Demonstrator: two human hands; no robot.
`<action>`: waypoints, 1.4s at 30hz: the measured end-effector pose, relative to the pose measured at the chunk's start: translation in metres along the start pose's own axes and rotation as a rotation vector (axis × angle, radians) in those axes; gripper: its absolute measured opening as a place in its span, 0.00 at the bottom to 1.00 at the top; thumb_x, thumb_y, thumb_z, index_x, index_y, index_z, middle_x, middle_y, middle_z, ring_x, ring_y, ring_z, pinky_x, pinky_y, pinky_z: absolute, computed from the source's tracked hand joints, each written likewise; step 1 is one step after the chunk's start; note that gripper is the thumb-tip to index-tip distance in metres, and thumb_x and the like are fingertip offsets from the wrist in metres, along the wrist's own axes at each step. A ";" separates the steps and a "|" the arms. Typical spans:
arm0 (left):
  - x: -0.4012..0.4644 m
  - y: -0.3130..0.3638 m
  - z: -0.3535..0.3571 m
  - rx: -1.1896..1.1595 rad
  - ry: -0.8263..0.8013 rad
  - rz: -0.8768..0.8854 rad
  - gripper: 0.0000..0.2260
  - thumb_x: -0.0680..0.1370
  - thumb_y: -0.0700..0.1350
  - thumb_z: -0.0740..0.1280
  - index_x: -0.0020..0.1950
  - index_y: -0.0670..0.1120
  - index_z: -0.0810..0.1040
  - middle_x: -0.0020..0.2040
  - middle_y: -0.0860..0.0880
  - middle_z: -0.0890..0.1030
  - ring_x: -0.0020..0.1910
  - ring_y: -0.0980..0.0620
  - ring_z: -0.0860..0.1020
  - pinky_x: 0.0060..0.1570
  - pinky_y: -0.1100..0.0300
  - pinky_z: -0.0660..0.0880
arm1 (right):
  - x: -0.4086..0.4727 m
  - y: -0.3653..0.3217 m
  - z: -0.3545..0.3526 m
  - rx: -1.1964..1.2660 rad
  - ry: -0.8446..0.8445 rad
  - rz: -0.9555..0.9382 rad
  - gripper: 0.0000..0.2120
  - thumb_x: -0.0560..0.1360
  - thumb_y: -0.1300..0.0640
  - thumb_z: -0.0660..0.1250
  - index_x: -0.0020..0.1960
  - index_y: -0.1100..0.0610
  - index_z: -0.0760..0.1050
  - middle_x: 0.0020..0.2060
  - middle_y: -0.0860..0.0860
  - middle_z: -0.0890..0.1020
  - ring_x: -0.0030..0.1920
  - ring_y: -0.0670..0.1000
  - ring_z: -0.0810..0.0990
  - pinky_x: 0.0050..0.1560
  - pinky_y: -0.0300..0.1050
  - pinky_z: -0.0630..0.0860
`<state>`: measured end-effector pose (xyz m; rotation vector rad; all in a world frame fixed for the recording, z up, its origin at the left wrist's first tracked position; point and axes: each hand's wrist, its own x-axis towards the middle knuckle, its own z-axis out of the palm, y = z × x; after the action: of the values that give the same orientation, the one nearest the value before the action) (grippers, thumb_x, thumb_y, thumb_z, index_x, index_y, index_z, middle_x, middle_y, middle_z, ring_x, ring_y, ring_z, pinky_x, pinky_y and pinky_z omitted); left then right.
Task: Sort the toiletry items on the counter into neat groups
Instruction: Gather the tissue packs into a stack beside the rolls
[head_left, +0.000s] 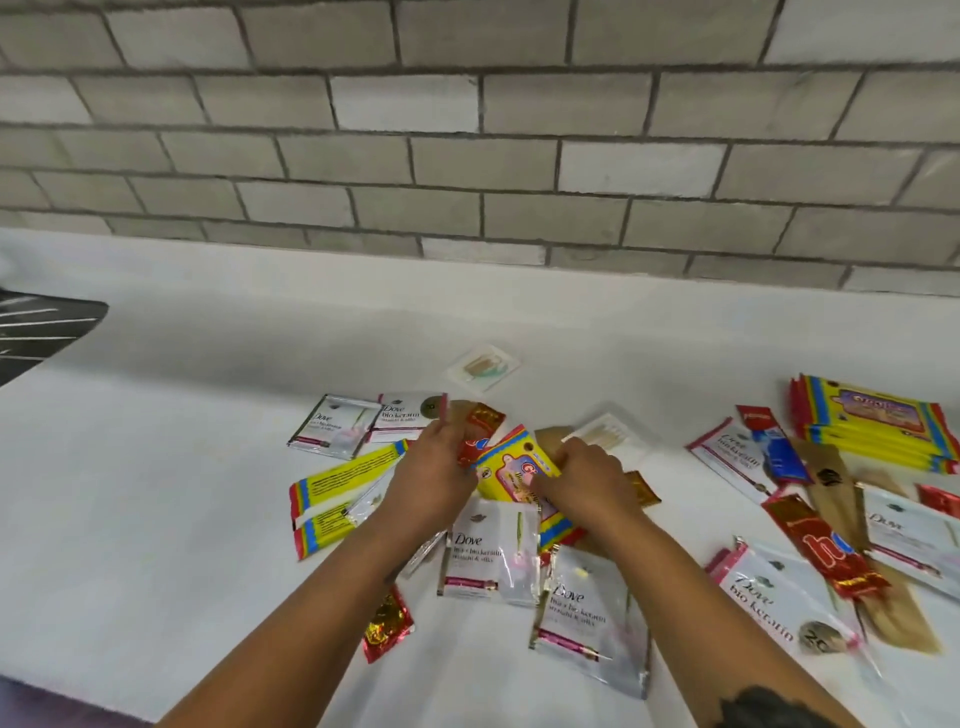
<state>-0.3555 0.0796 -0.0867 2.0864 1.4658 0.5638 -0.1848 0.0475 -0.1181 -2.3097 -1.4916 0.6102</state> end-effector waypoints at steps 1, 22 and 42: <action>-0.001 -0.002 0.001 0.029 -0.017 -0.001 0.21 0.72 0.38 0.68 0.63 0.49 0.74 0.61 0.48 0.74 0.57 0.49 0.75 0.51 0.61 0.72 | 0.001 -0.003 0.003 -0.028 -0.003 0.029 0.26 0.70 0.41 0.67 0.60 0.56 0.70 0.56 0.55 0.77 0.58 0.57 0.74 0.49 0.48 0.71; 0.048 0.033 -0.012 -0.117 -0.076 0.071 0.18 0.69 0.51 0.73 0.56 0.46 0.77 0.50 0.47 0.83 0.50 0.46 0.80 0.52 0.51 0.77 | 0.003 0.003 -0.053 0.647 0.051 -0.032 0.13 0.60 0.55 0.80 0.35 0.50 0.75 0.35 0.48 0.83 0.40 0.52 0.82 0.47 0.51 0.78; 0.133 0.288 0.209 -0.408 -0.312 0.154 0.13 0.75 0.45 0.69 0.60 0.45 0.78 0.55 0.48 0.83 0.50 0.52 0.80 0.53 0.61 0.74 | 0.059 0.291 -0.223 0.675 0.617 0.372 0.16 0.69 0.52 0.75 0.52 0.59 0.77 0.42 0.54 0.81 0.41 0.56 0.82 0.45 0.52 0.80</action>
<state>0.0235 0.0885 -0.0630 1.8676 0.9323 0.5156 0.1776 -0.0237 -0.0789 -1.9573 -0.4755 0.3518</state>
